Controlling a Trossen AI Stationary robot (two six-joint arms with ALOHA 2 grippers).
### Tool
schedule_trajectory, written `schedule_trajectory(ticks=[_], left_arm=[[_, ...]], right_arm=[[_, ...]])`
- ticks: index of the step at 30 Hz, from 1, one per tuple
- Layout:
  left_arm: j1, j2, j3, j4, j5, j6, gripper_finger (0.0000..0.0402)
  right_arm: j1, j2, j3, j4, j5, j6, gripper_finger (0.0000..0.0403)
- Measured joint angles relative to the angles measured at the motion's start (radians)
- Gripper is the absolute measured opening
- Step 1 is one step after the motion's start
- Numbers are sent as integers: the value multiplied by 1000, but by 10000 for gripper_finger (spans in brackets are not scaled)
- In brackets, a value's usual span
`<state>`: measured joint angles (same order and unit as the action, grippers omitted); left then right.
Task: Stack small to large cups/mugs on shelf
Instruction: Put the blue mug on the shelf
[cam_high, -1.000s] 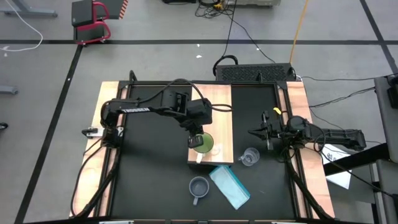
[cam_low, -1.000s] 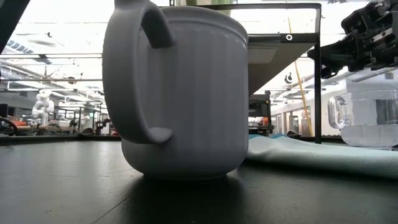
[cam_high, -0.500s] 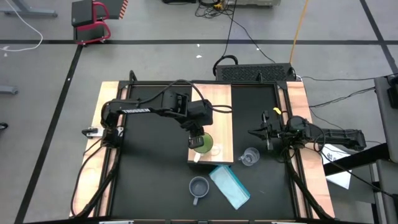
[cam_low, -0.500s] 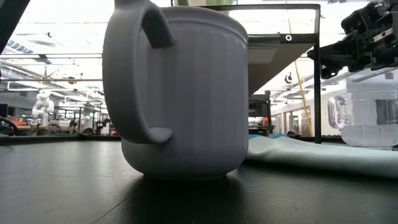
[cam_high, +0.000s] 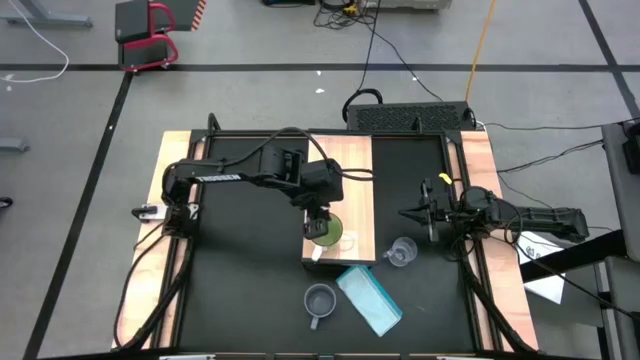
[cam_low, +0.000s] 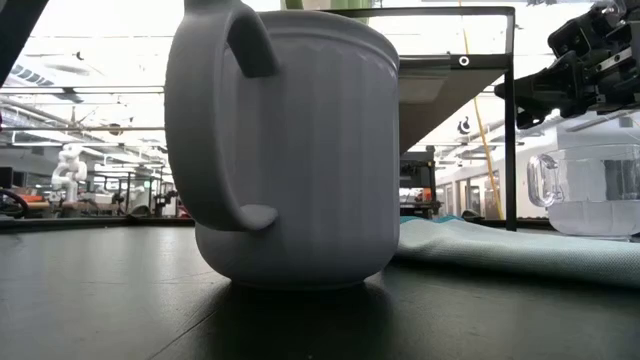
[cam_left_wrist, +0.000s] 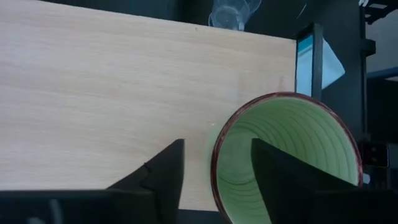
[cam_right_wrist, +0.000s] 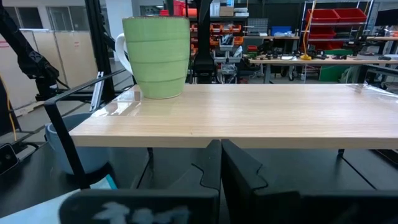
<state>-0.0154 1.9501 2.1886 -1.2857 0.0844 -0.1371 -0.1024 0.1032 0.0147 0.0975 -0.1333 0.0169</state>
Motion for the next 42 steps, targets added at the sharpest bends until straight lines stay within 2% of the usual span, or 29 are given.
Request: schedule_trajectory(ticks=[7, 11, 15, 21, 23, 26, 32, 42], left_arm=[[-11, -69, 58, -3, -12, 79, 230], [-34, -135, 67, -3, -132, 82, 222], [-67, -229, 71, -9, -283, 84, 170], [-133, -328, 55, -61, -461, 50, 32], [-160, -366, 27, -76, -508, 33, 10], [-201, -402, -31, -89, -599, 8, 8], [-267, -487, -215, -89, -719, -94, 3], [-388, -589, -665, 172, -721, -210, 2]], right_arm=[[0, 0, 0, 1, 0, -2, 0], [0, 0, 0, 1, 0, -2, 0], [0, 0, 0, 2, 0, -2, 0], [0, 0, 0, 3, 0, -2, 0], [0, 0, 0, 4, 0, -2, 0], [0, 0, 0, 6, 0, -2, 0], [0, 0, 0, 9, 0, -2, 0], [0, 0, 0, 9, 0, -2, 0]])
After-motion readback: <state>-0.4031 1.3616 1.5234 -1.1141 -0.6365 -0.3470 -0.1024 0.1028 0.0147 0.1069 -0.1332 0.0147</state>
